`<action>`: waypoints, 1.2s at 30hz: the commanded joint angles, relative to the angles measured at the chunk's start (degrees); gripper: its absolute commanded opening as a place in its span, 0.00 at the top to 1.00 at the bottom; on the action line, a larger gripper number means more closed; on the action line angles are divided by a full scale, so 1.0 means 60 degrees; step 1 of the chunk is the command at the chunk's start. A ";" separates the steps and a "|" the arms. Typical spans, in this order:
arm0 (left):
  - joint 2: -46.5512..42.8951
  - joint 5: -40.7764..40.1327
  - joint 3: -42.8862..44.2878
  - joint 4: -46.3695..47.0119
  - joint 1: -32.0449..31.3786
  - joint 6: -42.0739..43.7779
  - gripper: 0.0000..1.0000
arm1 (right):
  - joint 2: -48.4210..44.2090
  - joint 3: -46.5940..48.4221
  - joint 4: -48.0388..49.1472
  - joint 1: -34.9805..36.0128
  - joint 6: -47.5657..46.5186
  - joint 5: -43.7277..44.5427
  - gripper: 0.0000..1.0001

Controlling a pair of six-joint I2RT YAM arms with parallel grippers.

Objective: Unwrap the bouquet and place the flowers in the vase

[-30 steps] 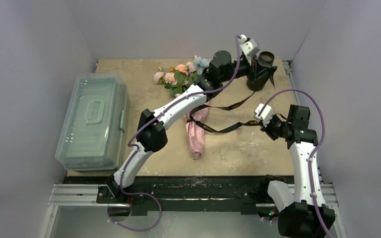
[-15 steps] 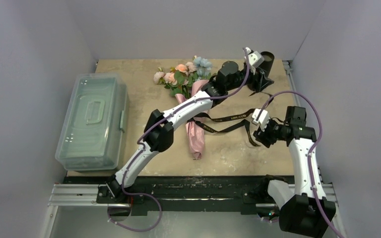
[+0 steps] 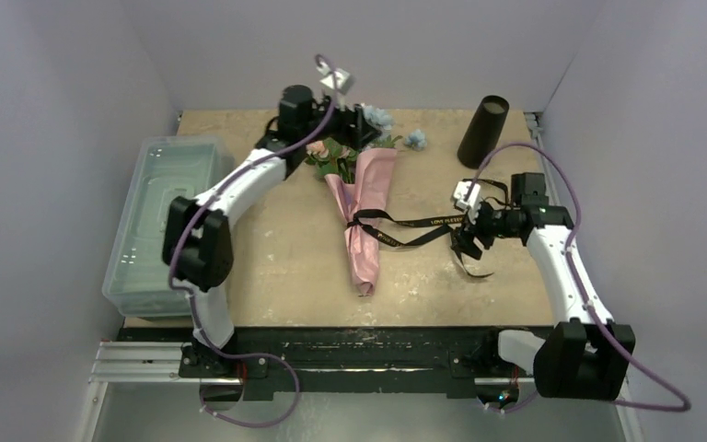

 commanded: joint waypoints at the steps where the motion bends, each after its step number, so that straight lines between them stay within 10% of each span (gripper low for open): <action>1: -0.2959 0.1325 -0.2072 0.0492 0.0995 0.1610 0.24 | 0.1117 0.0752 0.2229 0.1488 0.1934 -0.0279 0.28; 18: -0.6619 0.1276 -0.6290 -0.4087 -0.0001 0.9744 0.43 | 0.7099 0.4901 0.3971 0.4379 0.4329 0.0011 0.38; 28: -0.5088 0.0476 -0.7115 -0.1852 -0.1043 0.9308 0.36 | 0.8178 0.5457 0.3128 0.4442 0.3987 -0.0437 0.54; 36: -0.4009 0.0043 -0.7170 -0.0997 -0.1158 0.8976 0.38 | 0.7763 0.5052 0.2870 0.4435 0.3582 -0.0394 0.89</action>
